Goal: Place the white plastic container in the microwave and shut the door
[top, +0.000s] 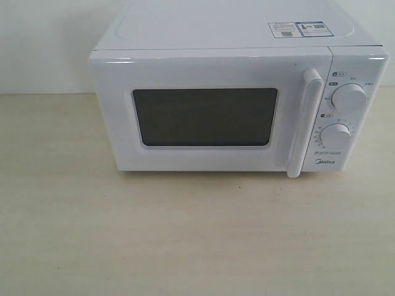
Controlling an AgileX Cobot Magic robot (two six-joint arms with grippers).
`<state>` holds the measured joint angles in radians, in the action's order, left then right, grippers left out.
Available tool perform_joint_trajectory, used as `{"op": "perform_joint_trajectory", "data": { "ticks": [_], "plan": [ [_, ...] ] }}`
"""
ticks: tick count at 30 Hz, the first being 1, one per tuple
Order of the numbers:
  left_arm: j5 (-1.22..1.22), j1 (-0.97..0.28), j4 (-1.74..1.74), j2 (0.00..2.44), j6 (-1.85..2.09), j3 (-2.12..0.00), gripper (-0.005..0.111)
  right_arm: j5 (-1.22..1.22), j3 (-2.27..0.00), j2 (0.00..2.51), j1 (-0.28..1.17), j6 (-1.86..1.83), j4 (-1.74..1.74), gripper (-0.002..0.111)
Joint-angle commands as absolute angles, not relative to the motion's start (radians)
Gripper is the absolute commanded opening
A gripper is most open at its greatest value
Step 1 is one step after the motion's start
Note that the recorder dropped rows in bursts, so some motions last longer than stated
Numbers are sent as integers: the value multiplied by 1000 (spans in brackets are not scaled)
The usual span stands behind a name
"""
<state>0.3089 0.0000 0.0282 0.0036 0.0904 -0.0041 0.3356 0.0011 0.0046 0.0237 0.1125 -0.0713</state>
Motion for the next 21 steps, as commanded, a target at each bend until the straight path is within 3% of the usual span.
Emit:
{"op": "perform_joint_trajectory", "data": {
  "ticks": [1,11,21],
  "plan": [
    [310,1,7,0,82,0,4,327,0,0,21,110,-81,0],
    [310,76,-38,0,82,0,4,327,0,0,21,110,-81,0],
    [310,75,-38,0,82,0,4,327,0,0,21,110,-81,0]
  ]
}}
